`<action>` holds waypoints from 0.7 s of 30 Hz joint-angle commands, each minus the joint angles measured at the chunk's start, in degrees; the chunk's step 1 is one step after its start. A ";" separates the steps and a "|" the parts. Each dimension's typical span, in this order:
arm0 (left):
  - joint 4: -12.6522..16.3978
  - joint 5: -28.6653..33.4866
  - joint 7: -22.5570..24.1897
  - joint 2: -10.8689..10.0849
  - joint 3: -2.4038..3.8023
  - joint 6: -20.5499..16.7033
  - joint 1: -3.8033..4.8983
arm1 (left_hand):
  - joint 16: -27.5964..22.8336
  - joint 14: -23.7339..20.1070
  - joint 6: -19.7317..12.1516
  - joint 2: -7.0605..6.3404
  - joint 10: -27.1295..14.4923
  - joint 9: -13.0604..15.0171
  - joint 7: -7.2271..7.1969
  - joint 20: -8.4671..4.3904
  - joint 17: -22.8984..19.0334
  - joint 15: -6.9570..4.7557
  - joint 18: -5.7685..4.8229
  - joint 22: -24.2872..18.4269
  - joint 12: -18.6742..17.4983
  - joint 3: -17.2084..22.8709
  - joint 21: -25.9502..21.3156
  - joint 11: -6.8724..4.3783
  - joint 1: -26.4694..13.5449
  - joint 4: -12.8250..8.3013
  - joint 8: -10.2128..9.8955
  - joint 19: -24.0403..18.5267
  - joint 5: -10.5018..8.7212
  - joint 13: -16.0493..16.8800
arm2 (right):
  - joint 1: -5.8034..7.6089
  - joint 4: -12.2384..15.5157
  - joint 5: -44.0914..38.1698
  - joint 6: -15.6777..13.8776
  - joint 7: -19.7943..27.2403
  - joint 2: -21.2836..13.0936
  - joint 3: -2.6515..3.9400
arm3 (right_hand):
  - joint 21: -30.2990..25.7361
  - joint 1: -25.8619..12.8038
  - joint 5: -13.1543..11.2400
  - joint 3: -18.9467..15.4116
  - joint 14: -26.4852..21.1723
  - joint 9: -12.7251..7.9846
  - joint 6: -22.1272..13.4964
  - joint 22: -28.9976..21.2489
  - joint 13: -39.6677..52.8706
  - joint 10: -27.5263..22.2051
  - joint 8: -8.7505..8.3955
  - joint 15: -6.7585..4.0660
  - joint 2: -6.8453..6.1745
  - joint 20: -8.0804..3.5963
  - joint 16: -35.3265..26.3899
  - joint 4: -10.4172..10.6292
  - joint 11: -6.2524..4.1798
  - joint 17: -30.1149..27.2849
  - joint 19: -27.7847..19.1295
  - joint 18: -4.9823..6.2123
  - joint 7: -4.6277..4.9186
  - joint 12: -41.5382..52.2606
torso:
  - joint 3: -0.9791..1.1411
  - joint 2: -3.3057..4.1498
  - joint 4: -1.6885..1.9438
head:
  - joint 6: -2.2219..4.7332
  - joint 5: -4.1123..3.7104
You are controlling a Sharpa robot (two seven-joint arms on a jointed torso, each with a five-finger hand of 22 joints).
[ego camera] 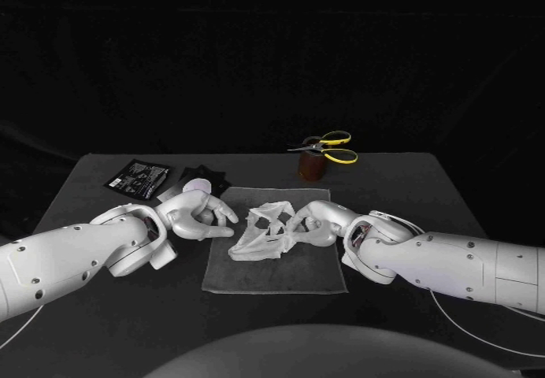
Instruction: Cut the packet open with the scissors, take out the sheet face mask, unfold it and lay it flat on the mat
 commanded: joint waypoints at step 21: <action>-8.31 -21.04 -12.14 12.70 0.34 -14.46 0.23 | -2.09 -0.30 1.01 -2.04 2.51 -1.47 0.31 0.39 -5.73 0.30 0.76 -2.25 -5.67 2.34 -2.08 0.35 2.28 1.97 0.97 2.32 0.09 -7.76 | -0.02 0.23 -0.29 1.47 -0.02 0.37 0.04 | 0.31 0.78 0.03 0.38 4.06 0.48 5.02 5.96 0.90 1.03 1.54 -1.17 2.05 -0.47 0.48 0.87 -1.28 6.39 0.55 0.24 -1.62 1.12 | 0.03 -0.06 -0.12 | 0.00 0.31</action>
